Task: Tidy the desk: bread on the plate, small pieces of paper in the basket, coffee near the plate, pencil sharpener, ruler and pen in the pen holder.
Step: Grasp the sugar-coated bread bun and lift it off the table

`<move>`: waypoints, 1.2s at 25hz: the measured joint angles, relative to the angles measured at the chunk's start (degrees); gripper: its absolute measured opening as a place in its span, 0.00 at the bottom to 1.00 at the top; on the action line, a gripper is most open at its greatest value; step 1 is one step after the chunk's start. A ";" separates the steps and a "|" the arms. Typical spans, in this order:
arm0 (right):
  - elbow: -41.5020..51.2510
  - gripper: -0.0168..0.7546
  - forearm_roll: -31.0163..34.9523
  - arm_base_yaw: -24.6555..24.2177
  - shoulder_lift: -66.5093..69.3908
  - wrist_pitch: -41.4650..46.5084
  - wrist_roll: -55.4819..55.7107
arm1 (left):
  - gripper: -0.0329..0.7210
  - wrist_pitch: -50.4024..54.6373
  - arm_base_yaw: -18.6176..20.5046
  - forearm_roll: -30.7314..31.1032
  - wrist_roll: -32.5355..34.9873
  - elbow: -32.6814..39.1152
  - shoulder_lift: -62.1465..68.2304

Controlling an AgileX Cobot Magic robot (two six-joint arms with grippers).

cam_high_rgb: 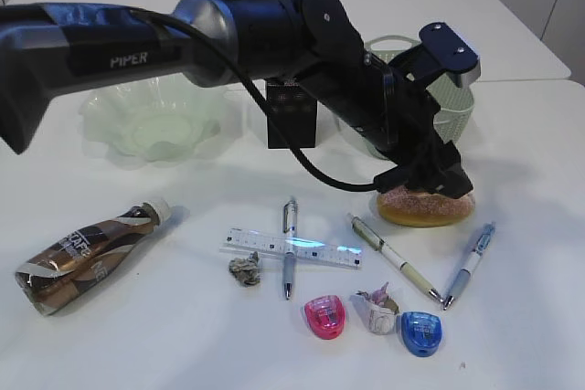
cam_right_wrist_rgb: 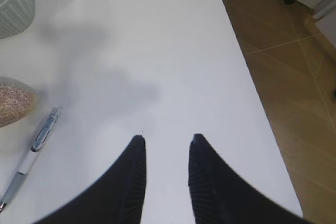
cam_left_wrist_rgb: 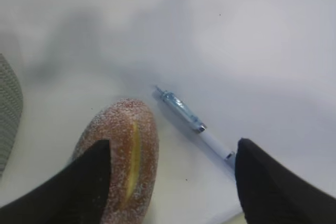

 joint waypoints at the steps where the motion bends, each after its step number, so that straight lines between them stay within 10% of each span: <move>1: 0.00 0.33 0.00 0.00 0.00 0.00 -0.15 | 0.74 -0.53 0.00 0.41 0.00 -0.31 0.60; 30: 0.00 0.33 2.35 0.00 0.00 0.86 -4.89 | 0.87 -15.41 -1.89 7.06 2.26 -1.32 8.48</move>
